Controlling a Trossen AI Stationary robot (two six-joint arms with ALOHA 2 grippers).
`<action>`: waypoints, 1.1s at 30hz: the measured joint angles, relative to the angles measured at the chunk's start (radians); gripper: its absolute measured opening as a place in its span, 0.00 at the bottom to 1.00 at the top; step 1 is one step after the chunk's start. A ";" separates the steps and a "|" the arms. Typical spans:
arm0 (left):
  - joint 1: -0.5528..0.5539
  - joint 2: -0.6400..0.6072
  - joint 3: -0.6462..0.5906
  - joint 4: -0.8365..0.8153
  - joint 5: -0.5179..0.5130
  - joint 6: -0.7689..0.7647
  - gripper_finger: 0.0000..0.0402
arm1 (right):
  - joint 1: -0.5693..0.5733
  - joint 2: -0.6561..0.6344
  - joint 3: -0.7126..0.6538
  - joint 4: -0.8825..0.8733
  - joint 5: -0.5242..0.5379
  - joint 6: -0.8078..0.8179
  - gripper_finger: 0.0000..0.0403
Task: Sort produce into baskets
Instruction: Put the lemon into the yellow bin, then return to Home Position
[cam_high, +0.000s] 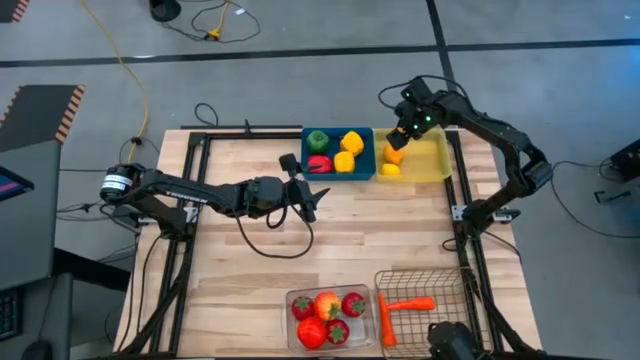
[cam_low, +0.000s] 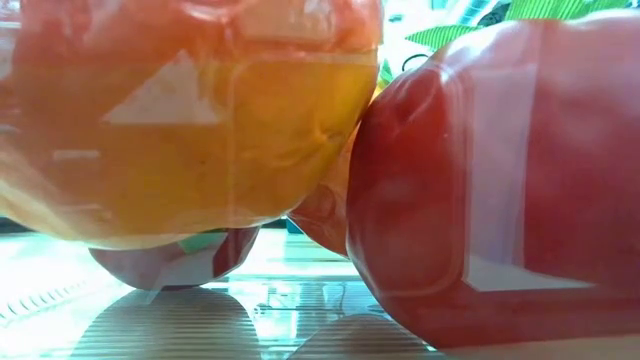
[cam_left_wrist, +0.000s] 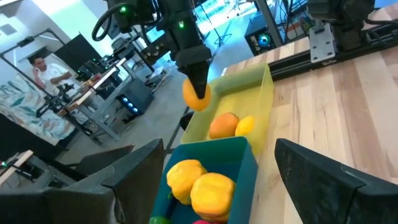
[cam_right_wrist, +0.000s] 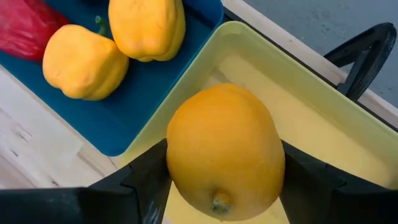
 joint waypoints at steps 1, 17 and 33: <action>0.000 0.000 0.000 -0.002 0.000 0.000 0.73 | 0.000 0.000 0.000 0.000 0.000 0.000 0.67; 0.000 0.000 0.000 -0.012 -0.001 0.006 0.71 | 0.000 0.000 0.000 0.000 -0.002 0.000 0.91; 0.026 -0.386 0.000 -0.290 -0.002 -0.002 0.40 | 0.003 -0.150 0.000 0.027 -0.110 -0.077 0.90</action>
